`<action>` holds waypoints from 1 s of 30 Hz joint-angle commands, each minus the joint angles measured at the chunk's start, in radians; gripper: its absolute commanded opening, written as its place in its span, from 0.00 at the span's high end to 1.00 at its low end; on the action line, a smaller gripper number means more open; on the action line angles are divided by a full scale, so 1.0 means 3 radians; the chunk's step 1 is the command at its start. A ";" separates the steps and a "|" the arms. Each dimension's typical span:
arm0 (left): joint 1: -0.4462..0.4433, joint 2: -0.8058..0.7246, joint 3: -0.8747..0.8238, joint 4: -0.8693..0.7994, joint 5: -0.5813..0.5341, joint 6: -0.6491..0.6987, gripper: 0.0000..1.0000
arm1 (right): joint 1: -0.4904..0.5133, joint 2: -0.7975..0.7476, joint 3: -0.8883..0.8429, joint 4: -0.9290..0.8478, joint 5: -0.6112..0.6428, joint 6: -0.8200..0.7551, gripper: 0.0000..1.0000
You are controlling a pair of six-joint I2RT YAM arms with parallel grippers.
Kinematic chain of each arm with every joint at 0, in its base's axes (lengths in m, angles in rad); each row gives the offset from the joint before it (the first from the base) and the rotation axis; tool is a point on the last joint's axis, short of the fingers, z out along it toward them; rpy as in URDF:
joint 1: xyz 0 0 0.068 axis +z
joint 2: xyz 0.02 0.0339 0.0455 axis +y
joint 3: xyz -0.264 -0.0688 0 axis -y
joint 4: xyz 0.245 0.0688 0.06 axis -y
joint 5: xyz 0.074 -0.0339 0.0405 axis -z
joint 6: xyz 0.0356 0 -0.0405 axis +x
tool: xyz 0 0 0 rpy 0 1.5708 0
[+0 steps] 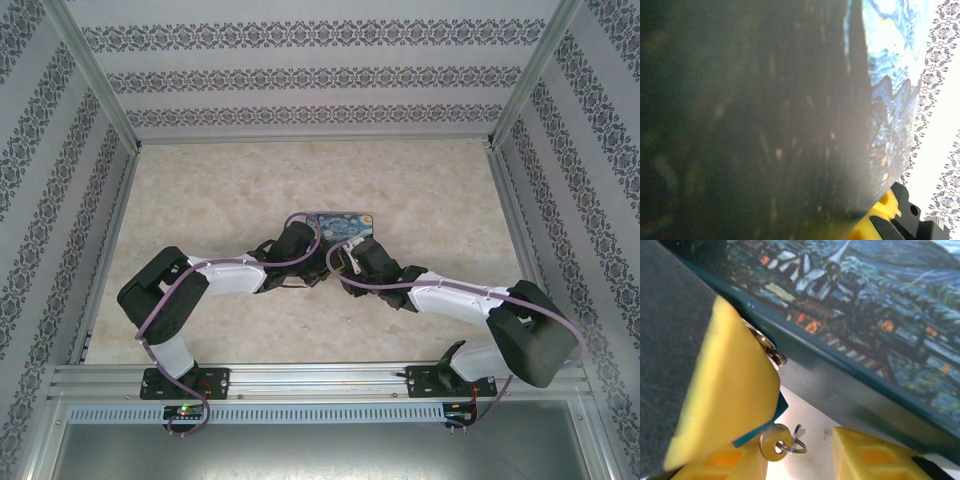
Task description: Unlock a padlock with a key
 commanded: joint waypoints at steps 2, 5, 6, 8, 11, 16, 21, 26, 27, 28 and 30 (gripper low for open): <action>0.0023 -0.0145 0.0071 -0.0051 0.0110 -0.0017 1.00 | 0.0022 0.0098 0.0141 0.0115 0.0121 -0.0026 0.68; 0.0021 -0.0145 0.0045 -0.0030 0.0123 -0.0028 1.00 | -0.0001 0.0124 0.0167 0.0120 0.0080 -0.0008 0.79; 0.0025 -0.0141 0.0041 -0.0022 0.0124 -0.0034 1.00 | -0.0006 0.0120 0.0175 0.0127 0.0056 0.0001 0.84; 0.0022 -0.0143 0.0025 -0.0002 0.0128 -0.0041 1.00 | -0.0011 0.0099 0.0193 0.0125 -0.0021 0.0009 0.92; 0.0021 -0.0145 -0.0012 0.0034 0.0124 -0.0053 1.00 | -0.0049 0.0049 0.0211 0.0120 -0.0210 0.0033 1.00; 0.0021 -0.0133 -0.0085 0.0104 0.0108 -0.0066 1.00 | -0.0312 -0.0054 0.0154 0.0213 -0.0848 0.0211 1.00; 0.0020 -0.0107 -0.0147 0.0134 0.0085 -0.0037 1.00 | -0.0690 -0.0105 0.0073 0.0401 -0.1663 0.0478 1.00; 0.0021 -0.0072 -0.0192 0.0196 0.0060 -0.0064 1.00 | -0.0811 -0.0117 0.0080 0.0387 -0.1883 0.0555 0.92; 0.0020 -0.0070 -0.0199 0.0198 0.0047 -0.0069 1.00 | -0.0828 -0.0135 0.0074 0.0367 -0.1879 0.0568 0.79; 0.0021 -0.0074 -0.0210 0.0210 0.0032 -0.0067 1.00 | -0.0851 -0.0160 0.0058 0.0353 -0.1885 0.0588 0.69; 0.0022 -0.0068 -0.0228 0.0211 0.0000 -0.0068 1.00 | -0.0916 -0.0263 -0.0018 0.0336 -0.1880 0.0661 0.57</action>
